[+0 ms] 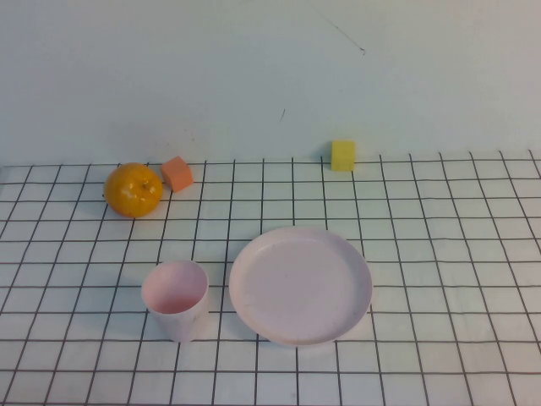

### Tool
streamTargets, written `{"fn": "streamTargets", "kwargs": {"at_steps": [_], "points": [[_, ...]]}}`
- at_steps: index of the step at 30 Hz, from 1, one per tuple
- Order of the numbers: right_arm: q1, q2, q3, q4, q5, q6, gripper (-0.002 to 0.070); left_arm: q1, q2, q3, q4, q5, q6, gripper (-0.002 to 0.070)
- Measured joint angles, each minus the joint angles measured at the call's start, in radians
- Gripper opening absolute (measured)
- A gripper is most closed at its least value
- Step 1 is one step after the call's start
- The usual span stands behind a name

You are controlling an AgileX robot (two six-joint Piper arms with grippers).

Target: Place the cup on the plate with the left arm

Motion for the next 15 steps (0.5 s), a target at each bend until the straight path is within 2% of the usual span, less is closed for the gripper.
{"fn": "streamTargets", "kwargs": {"at_steps": [10, 15], "points": [[0.000, 0.000, 0.000, 0.000, 0.000, 0.000, -0.0002, 0.000, 0.000, 0.000, 0.006, -0.337, 0.000, -0.0003], [0.000, 0.000, 0.000, 0.000, 0.000, 0.000, -0.0002, 0.000, 0.000, 0.000, 0.008, -0.433, 0.000, -0.0002]]}}
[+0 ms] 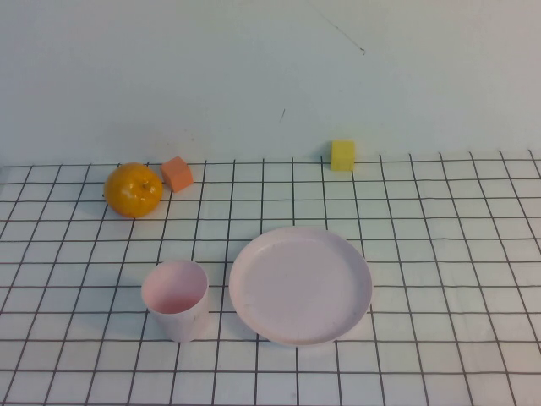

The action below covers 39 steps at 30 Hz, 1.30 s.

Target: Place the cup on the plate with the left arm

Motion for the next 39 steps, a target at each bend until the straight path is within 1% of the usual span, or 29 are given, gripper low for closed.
{"fn": "streamTargets", "kwargs": {"at_steps": [6, 14, 22, 24, 29, 32, 37, 39], "points": [[0.000, 0.000, 0.000, 0.000, 0.000, 0.000, -0.0002, 0.000, 0.000, 0.000, 0.000, -0.060, 0.000, -0.0003], [0.000, 0.000, 0.000, 0.000, 0.000, 0.000, -0.0002, 0.000, 0.000, 0.000, -0.002, -0.023, -0.014, -0.0003], [0.000, 0.000, 0.000, 0.000, 0.000, 0.000, -0.0002, 0.000, 0.000, 0.000, -0.086, -0.099, -0.003, -0.0002], [0.000, 0.000, 0.000, 0.000, 0.000, 0.000, -0.0002, 0.000, 0.000, -0.008, -0.093, -0.085, -0.003, -0.0002], [0.000, 0.000, 0.000, 0.000, 0.000, 0.000, -0.0002, 0.000, 0.000, -0.154, -0.099, 0.068, -0.003, -0.0002], [0.000, 0.000, 0.000, 0.000, 0.000, 0.000, -0.0002, 0.000, 0.035, -0.280, -0.101, 0.215, -0.003, -0.0002], [0.000, 0.000, 0.000, 0.000, 0.000, 0.000, -0.0002, 0.000, 0.252, -0.525, -0.118, 0.596, -0.059, -0.0002], [0.000, 0.000, 0.000, 0.000, 0.000, 0.000, -0.0002, 0.000, 0.360, -0.588, -0.136, 0.667, -0.063, -0.0002]]}}
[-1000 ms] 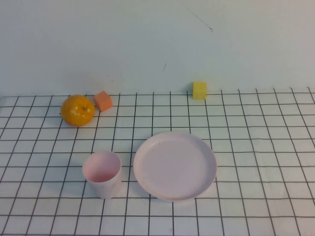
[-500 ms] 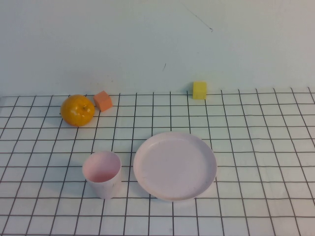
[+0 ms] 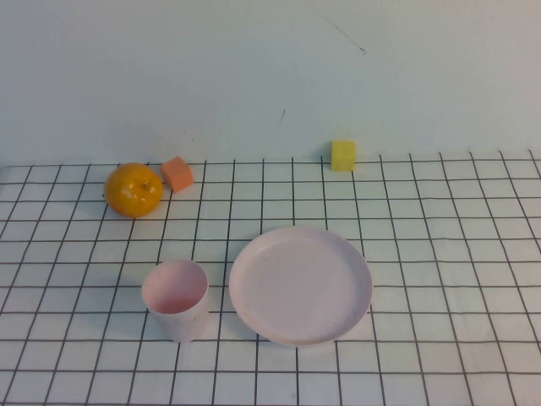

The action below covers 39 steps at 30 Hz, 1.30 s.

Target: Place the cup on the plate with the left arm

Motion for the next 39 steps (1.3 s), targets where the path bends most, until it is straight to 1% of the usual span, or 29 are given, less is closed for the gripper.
{"fn": "streamTargets", "kwargs": {"at_steps": [3, 7, 8, 9, 11, 15, 16, 18, 20, 23, 27, 31, 33, 37, 39], "points": [[0.000, 0.000, 0.000, 0.000, 0.000, 0.000, -0.0002, 0.000, 0.130, -0.024, -0.020, -0.014, -0.039, -0.0002], [0.000, 0.000, 0.000, 0.000, 0.000, 0.000, -0.0002, 0.000, 0.344, -0.083, -0.046, 0.014, -0.024, 0.0001], [0.000, 0.000, 0.000, 0.000, 0.000, 0.000, -0.0002, 0.000, 0.390, -0.102, -0.049, 0.029, -0.019, 0.0011], [0.000, 0.000, 0.000, 0.000, 0.000, 0.000, -0.0002, 0.000, 0.444, -0.129, -0.058, 0.046, -0.012, 0.0036], [0.000, 0.000, 0.000, 0.000, 0.000, 0.000, -0.0002, 0.000, 0.547, -0.188, -0.077, 0.078, 0.014, 0.0122], [0.000, 0.000, 0.000, 0.000, 0.000, 0.000, -0.0002, 0.000, 0.726, -0.326, -0.134, 0.174, 0.120, 0.0423], [0.000, 0.000, 0.000, 0.000, 0.000, 0.000, -0.0002, 0.000, 0.774, -0.366, -0.150, 0.210, 0.141, 0.0477], [0.000, 0.000, 0.000, 0.000, 0.000, 0.000, -0.0002, 0.000, 0.863, -0.436, -0.165, 0.269, 0.161, 0.0524], [0.000, 0.000, 0.000, 0.000, 0.000, 0.000, -0.0002, -0.002, 0.959, -0.507, -0.180, 0.324, 0.170, 0.0532], [0.000, 0.000, 0.000, 0.000, 0.000, 0.000, -0.0002, -0.029, 1.073, -0.580, -0.178, 0.381, 0.182, 0.0524], [0.000, 0.000, 0.000, 0.000, 0.000, 0.000, -0.0002, -0.110, 1.208, -0.644, -0.139, 0.400, 0.189, 0.0516], [0.000, 0.000, 0.000, 0.000, 0.000, 0.000, -0.0002, -0.187, 1.308, -0.673, -0.045, 0.402, 0.187, 0.0512], [0.000, 0.000, 0.000, 0.000, 0.000, 0.000, -0.0002, -0.199, 1.341, -0.678, -0.014, 0.402, 0.173, 0.0512], [0.000, 0.000, 0.000, 0.000, 0.000, 0.000, -0.0002, -0.199, 1.403, -0.680, 0.010, 0.385, 0.160, 0.0510], [0.000, 0.000, 0.000, 0.000, 0.000, 0.000, -0.0002, -0.199, 1.430, -0.680, 0.011, 0.381, 0.160, 0.0490]]}}
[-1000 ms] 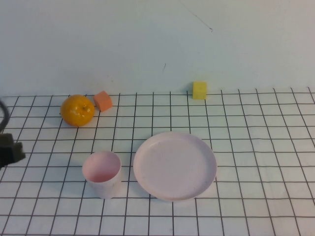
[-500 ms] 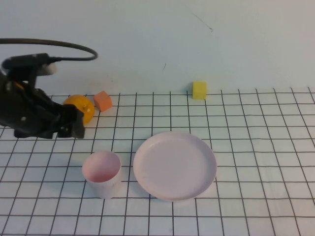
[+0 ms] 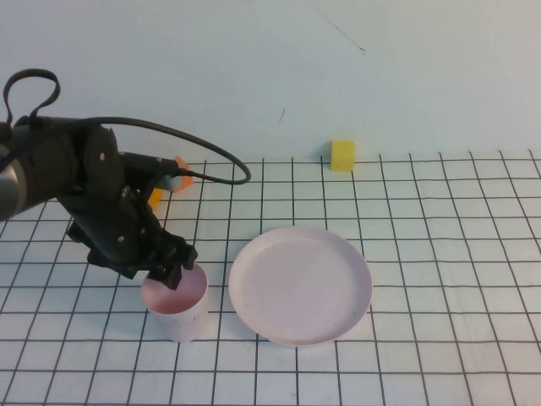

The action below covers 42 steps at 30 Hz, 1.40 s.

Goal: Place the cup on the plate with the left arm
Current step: Pick up the cup from the table, then place the cup on the plate

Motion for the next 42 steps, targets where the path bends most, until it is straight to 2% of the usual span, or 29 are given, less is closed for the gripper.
{"fn": "streamTargets", "kwargs": {"at_steps": [2, 6, 8, 10, 16, 21, 26, 38, 40, 42], "points": [[0.000, 0.000, 0.000, 0.000, 0.000, 0.000, -0.0002, 0.000, 0.024, 0.000, 0.006, -0.003, 0.000, 0.0412], [0.000, 0.000, 0.000, 0.000, 0.000, 0.000, -0.0002, 0.000, 0.044, 0.000, 0.006, -0.003, 0.005, 0.0130], [0.000, 0.000, 0.000, 0.000, 0.000, 0.000, -0.0002, 0.000, 0.045, -0.004, -0.011, 0.008, 0.029, 0.0057], [0.000, 0.000, 0.000, 0.000, 0.000, 0.000, -0.0002, 0.000, 0.045, -0.018, -0.033, 0.033, 0.058, 0.0026], [0.000, 0.000, 0.000, 0.000, 0.000, 0.000, -0.0002, -0.016, 0.046, -0.092, -0.194, 0.117, 0.154, 0.0009], [0.000, 0.000, 0.000, 0.000, 0.000, 0.000, -0.0002, -0.135, 0.049, -0.146, -0.221, 0.061, 0.210, 0.0009], [0.000, 0.000, 0.000, 0.000, 0.000, 0.000, -0.0002, -0.235, 0.100, -0.190, -0.217, -0.052, 0.153, 0.0009], [0.000, 0.000, 0.000, 0.000, 0.000, 0.000, -0.0002, -0.238, 0.231, -0.286, -0.159, -0.069, 0.031, 0.0016], [0.000, 0.000, 0.000, 0.000, 0.000, 0.000, -0.0002, -0.238, 0.235, -0.289, -0.159, -0.071, 0.029, 0.0050], [0.000, 0.000, 0.000, 0.000, 0.000, 0.000, -0.0002, -0.238, 0.235, -0.289, -0.159, -0.071, 0.025, 0.0121]]}}
